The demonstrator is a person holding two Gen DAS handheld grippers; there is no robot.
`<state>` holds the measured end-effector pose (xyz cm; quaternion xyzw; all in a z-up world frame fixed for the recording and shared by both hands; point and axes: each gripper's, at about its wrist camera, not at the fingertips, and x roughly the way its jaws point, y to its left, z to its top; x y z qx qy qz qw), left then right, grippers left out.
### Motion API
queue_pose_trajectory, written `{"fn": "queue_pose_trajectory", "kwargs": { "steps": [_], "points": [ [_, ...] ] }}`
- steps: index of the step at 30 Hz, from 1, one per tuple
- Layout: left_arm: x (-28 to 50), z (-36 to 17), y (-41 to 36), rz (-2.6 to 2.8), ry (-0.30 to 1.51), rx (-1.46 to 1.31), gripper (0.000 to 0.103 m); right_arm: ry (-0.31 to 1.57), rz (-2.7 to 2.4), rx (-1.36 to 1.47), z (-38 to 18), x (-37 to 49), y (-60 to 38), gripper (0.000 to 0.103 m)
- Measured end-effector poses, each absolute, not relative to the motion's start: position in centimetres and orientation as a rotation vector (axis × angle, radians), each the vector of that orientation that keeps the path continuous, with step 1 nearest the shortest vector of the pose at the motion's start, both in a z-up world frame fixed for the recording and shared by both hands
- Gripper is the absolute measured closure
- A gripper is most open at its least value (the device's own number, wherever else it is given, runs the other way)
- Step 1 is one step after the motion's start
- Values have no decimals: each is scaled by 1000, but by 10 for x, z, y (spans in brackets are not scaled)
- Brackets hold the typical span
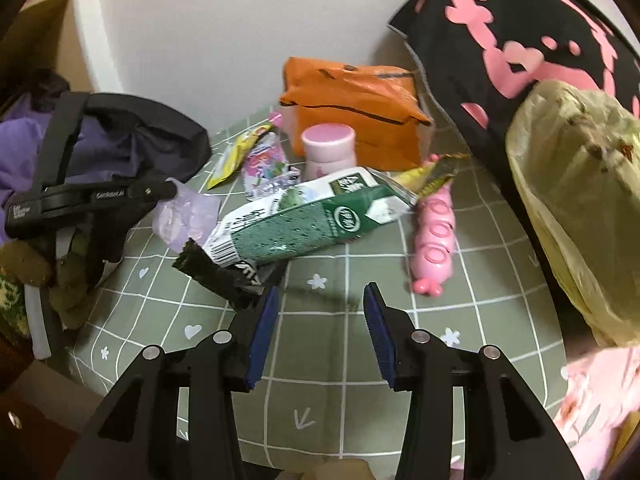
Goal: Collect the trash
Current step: 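Close the right tool on the black snack sticks and lift them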
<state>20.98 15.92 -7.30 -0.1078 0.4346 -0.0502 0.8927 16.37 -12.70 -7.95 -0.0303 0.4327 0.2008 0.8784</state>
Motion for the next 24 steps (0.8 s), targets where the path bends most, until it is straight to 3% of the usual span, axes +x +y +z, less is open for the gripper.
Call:
{"fn": "queue_pose_trajectory", "kwargs": {
  "steps": [24],
  "points": [
    [210,-68,176,-65,890,-233,102,945,496,-57,-100,177,-57,61]
  ]
}}
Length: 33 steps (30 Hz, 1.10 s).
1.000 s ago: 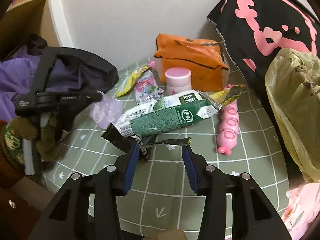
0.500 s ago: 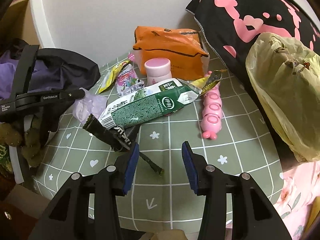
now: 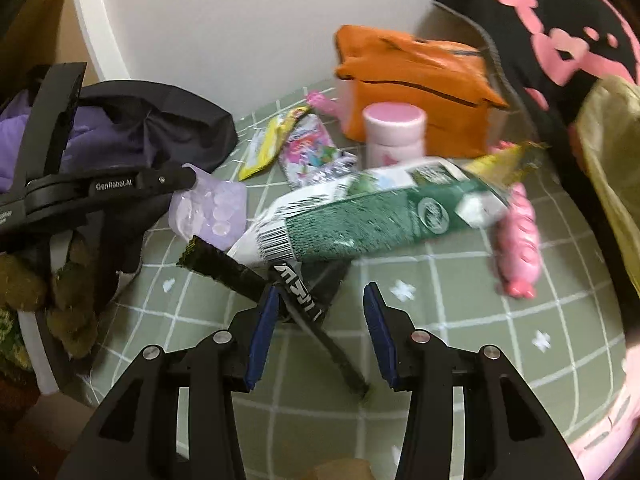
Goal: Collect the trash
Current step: 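Close the right tool on the black snack sticks and lift them, then carry the lilac wrapper and black sticks to the trash bag and release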
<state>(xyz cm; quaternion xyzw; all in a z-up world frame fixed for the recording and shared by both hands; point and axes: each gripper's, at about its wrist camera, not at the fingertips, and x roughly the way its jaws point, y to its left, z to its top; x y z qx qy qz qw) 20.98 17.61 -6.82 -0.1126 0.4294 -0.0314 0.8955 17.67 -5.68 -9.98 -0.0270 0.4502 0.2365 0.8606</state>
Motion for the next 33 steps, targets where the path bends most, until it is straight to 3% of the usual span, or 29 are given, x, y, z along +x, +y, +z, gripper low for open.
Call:
{"fn": "queue_pose_trajectory", "kwargs": {
  "steps": [13,16,20,21,33],
  "points": [
    [211,-69,192,-31,897,-253,102,1005,532,-152,-120,190,-27,62],
    [211,-70,192,-31,899,-255,102,1001,555,-155,-119,188,-29,74],
    [210,-69,190,-36,899,-265,102,997,568,-164,-116,185,-34,77],
    [210,-68,190,-41,897,-273,102,995,567,-157,-114,185,-39,81],
    [219,-6,133,-206,763,-256,102,844,433,-103,-23,188,-124,81]
  ]
}}
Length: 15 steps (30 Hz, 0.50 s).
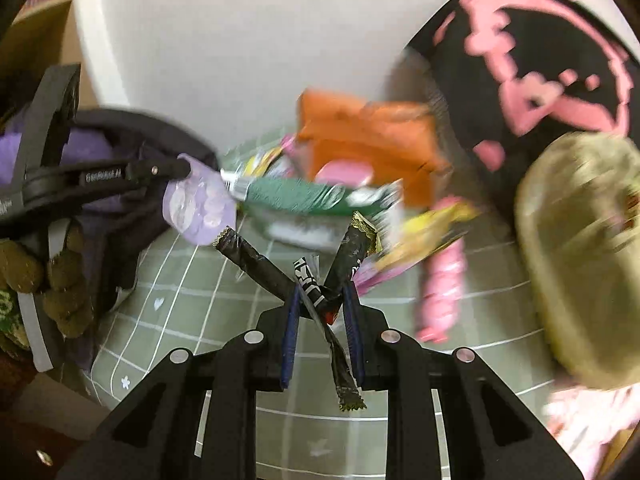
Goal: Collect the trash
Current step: 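Carry the lilac wrapper and black sticks to the trash bag and release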
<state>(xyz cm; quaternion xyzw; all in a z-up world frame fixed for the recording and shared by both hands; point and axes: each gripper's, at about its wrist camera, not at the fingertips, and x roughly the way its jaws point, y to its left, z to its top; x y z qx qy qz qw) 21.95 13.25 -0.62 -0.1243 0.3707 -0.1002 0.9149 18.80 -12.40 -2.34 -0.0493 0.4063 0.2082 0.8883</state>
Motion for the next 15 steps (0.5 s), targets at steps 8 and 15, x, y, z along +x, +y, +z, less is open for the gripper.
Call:
{"fn": "queue_pose_trajectory", "kwargs": {
  "steps": [8,15],
  "points": [
    [250,59,74,-366,658,-208,102,711,321,-138,50,203,-169,82],
    [275,121,18,-547,551,-192,102,614,151,-197,114,206,-223,82]
  ]
}}
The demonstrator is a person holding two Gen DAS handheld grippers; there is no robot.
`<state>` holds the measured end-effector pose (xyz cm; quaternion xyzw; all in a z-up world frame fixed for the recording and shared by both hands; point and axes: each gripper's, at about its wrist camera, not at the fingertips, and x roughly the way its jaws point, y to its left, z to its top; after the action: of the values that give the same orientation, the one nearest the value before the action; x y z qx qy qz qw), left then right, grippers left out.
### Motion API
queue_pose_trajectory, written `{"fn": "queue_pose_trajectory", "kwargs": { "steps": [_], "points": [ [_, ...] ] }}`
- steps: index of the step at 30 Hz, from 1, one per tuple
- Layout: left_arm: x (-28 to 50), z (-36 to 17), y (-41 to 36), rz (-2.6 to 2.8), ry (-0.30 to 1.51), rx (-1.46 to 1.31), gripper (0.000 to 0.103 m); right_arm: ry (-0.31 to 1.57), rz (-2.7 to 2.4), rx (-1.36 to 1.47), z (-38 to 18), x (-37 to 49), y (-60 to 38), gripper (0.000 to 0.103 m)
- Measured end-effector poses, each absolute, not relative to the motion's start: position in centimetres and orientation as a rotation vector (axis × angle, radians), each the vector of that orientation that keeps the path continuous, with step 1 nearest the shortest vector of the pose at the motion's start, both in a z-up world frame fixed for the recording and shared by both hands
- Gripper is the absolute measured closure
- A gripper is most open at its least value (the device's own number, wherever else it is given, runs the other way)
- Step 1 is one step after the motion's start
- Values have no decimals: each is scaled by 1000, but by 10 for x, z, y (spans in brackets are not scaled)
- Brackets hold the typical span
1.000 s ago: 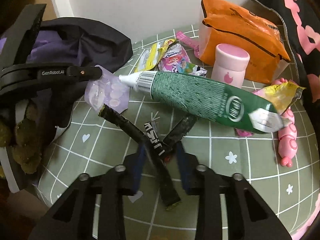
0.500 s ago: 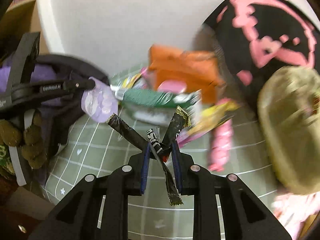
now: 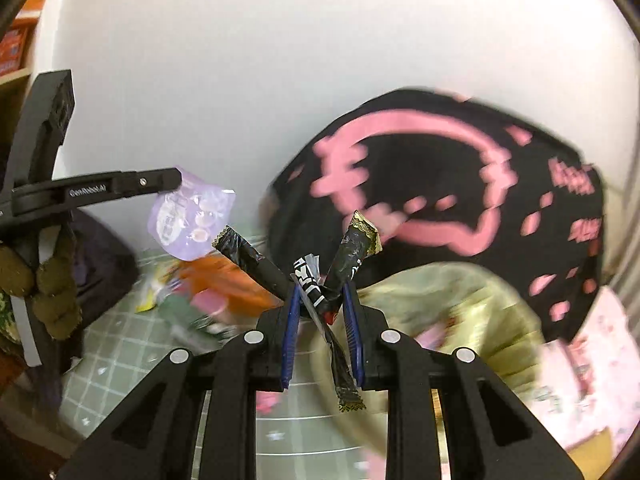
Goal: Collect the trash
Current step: 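Carry the lilac wrapper and black sticks to the trash bag and release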
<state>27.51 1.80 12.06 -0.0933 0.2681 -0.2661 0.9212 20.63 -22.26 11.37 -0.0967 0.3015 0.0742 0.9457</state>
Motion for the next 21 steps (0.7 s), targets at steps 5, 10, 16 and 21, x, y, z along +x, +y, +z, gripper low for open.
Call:
{"fn": "queue_pose_trajectory", "kwargs": {
  "steps": [5,10,16,21],
  "points": [
    [292,150,-38,-691,513,-168,102,584,41,-194,141,209,-255,81],
    [298,157,-92,-819,523,-109,102,584,-53,-150,150,210,-282,81],
    [300,138,-137,-923,593,-42,102,610,-110,-123,142,212,-303,81],
    [306,115,-164,-954,662,-21,102,620,-157,-99,137,207,-317,81]
  ]
}}
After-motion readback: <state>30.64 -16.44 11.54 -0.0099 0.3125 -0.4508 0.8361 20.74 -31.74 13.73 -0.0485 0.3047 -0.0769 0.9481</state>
